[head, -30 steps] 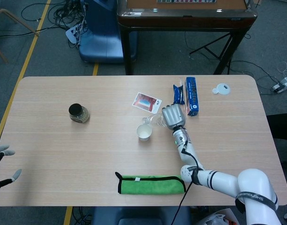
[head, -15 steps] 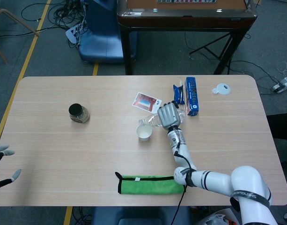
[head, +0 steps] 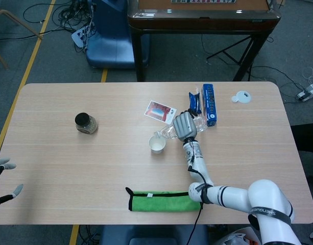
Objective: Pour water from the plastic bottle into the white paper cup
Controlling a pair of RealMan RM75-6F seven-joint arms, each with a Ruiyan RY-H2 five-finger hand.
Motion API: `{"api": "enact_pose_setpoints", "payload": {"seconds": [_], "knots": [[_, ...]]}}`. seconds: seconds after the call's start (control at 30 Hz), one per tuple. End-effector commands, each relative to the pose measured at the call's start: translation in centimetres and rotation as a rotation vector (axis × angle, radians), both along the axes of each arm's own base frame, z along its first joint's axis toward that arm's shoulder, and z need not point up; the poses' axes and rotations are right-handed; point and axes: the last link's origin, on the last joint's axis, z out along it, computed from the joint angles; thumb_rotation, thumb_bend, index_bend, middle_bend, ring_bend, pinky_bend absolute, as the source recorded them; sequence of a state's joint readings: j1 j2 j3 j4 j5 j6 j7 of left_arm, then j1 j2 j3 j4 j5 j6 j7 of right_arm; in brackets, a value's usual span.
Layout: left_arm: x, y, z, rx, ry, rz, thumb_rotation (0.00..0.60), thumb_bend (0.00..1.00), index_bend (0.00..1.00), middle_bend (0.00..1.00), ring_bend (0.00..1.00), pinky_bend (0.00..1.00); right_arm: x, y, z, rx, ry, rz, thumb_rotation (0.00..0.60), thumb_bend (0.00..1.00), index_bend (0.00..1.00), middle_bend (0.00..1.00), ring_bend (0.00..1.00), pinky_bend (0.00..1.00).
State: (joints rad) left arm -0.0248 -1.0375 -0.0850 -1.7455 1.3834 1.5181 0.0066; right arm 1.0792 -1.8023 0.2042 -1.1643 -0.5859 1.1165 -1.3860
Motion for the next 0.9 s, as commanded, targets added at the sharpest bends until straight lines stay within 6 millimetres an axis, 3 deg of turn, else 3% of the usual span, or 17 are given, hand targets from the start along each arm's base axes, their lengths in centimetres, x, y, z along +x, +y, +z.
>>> {"api": "enact_pose_setpoints", "payload": {"seconds": [0.03,0.9], "knots": [[0.01,-0.01,-0.01,0.000,0.000,0.000,0.600,0.17,0.35,0.23,0.24,0.51,0.09,0.04,-0.06,-0.005,0.019,0.009,0.600,0.24,0.60,0.63,0.53,0.47],[-0.09,-0.01,-0.08,-0.003,0.004,0.004,0.600,0.17,0.35,0.23,0.24,0.51,0.16,0.16,0.19,-0.043,0.159,0.063,0.600,0.24,0.60,0.63,0.53,0.47]]}}
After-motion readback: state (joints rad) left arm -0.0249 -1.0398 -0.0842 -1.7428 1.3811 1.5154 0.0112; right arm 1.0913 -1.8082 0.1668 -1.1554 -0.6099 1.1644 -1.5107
